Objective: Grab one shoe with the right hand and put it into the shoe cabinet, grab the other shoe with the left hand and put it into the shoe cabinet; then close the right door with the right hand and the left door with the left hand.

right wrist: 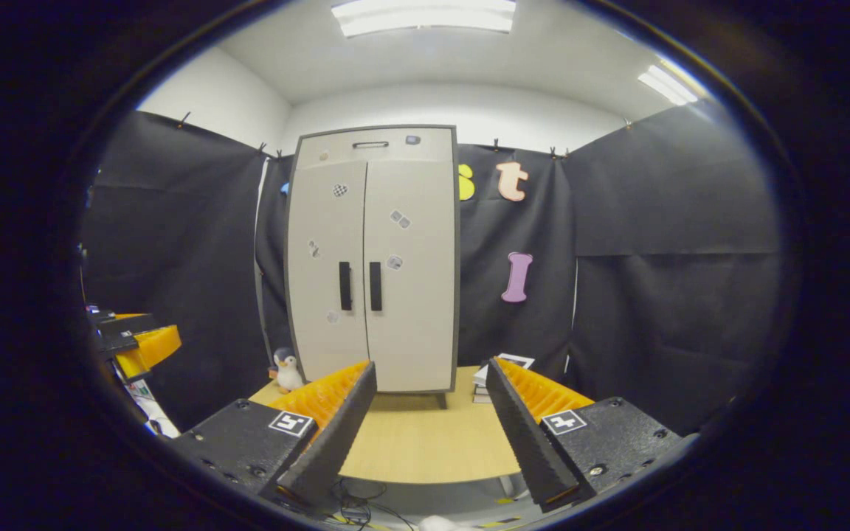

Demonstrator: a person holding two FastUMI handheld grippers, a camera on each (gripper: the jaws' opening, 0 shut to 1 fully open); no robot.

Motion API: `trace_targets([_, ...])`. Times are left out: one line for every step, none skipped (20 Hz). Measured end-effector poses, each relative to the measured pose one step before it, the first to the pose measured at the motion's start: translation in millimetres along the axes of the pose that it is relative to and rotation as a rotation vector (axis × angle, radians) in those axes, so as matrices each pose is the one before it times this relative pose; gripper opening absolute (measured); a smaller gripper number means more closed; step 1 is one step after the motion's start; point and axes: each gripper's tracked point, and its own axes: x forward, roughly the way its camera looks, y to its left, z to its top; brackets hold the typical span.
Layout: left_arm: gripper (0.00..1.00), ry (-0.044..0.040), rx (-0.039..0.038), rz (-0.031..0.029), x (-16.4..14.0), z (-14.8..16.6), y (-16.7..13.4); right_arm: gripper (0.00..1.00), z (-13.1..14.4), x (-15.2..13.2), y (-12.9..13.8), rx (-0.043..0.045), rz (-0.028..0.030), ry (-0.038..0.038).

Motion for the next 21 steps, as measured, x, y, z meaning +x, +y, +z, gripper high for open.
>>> trace_targets([0.96, -0.00045, 0.00091, 0.00127, 2.0, -0.44, -2.24, 0.96, -0.45, 2.42, -0.41, 0.00077, 0.00326, 0.0009])
trace_targets([0.96, 0.00027, 0.00369, -0.00002, 3.11, -0.28, -1.5, 0.98, -0.19, 2.57, -1.17, 0.0016, 0.00333, 0.00004])
trace_targets([0.96, 0.00001, 0.004, 0.00227, 3.61, 0.24, -1.99, 0.98, -0.08, 3.21, -1.49, 0.00117, 0.00328, -0.00022])
trace_targets([0.96, 0.00102, 0.00358, 0.00158, 2.32, -0.53, -3.68, 0.98, 0.01, 3.21, -2.03, 0.00061, 0.00212, 0.00015])
trace_targets([0.96, 0.00141, 0.00072, 0.00047, 3.12, -0.74, -3.49, 0.96, -0.41, 4.14, -3.07, 0.00094, 0.00253, 0.00198])
trace_targets([0.96, 0.00106, -0.00167, 0.00148, 3.68, 0.53, -3.52, 0.98, -0.72, 3.58, -2.57, 0.00298, 0.00234, 0.00459])
trace_targets([0.96, 0.00519, -0.00439, -0.00119, 2.85, 0.39, -3.84, 0.98, -0.97, 2.07, -1.57, 0.00416, 0.00556, 0.00519])
trace_targets([0.96, -0.00469, -0.00488, -0.0022, 4.32, 2.55, -3.47, 0.98, 1.38, 3.26, -2.93, 0.00328, 0.00296, -0.00019])
trace_targets([1.0, 0.00068, -0.00045, -0.00401, 2.69, 2.18, -4.07, 0.98, 2.74, 3.2, -3.54, 0.00186, -0.00025, -0.00328])
trace_targets([0.96, 0.00003, 0.00194, 0.00148, 2.15, 0.43, -1.47, 0.96, 1.52, 2.98, -2.62, 0.00175, -0.00131, -0.00098])
trace_targets([0.96, -0.00192, 0.00066, 0.00327, 2.12, 1.47, -0.47, 0.98, 0.33, 2.1, -1.72, 0.00317, 0.00028, -0.00071])
trace_targets([0.96, 0.00051, -0.00221, -0.00158, 1.27, 0.72, -1.42, 0.98, 0.99, 1.59, -0.64, 0.00389, 0.00162, -0.00207])
trace_targets([1.0, 0.0007, -0.00249, -0.00117, 0.3, -0.29, -1.65, 0.98, 0.3, 1.82, -0.58, 0.00146, 0.001, -0.00179])
trace_targets([0.96, 0.00084, 0.00034, 0.0001, -0.2, -0.59, -0.26, 0.98, 0.11, 0.77, 0.29, -0.00137, 0.00039, 0.00045])
trace_targets([0.96, 0.00134, 0.00186, 0.00195, -1.01, -1.17, 0.62, 0.96, -1.46, 0.26, -0.01, -0.00182, 0.00116, 0.00275])
trace_targets([0.96, 0.00198, 0.00025, 0.00293, -1.07, -1.47, 0.96, 0.96, -1.38, -0.25, 1.49, -0.00165, 0.00412, 0.00299])
trace_targets([0.96, 0.00433, -0.00142, 0.00008, -1.45, -1.11, 0.71, 0.96, -0.13, -0.11, 1.09, -0.00049, 0.00362, 0.00019])
trace_targets([0.96, 0.00408, -0.00147, -0.00058, -0.3, -1.63, 1.35, 0.98, -0.49, -0.61, 1.7, 0.00067, 0.00227, -0.00067])
trace_targets([0.96, -0.00115, -0.00021, 0.00494, -1.4, -0.05, 2.37, 0.98, -1.23, -0.91, 1.83, 0.00122, 0.00377, 0.00215])
trace_targets([0.96, 0.00052, -0.00016, 0.00482, -2.0, -0.08, 2.58, 0.98, -0.86, -1.02, 3.0, 0.00183, 0.0047, 0.0])
trace_targets([0.96, 0.00319, 0.00122, 0.00352, -2.47, -1.08, 2.23, 0.96, -0.92, -1.05, 1.39, 0.00207, 0.00133, 0.00133])
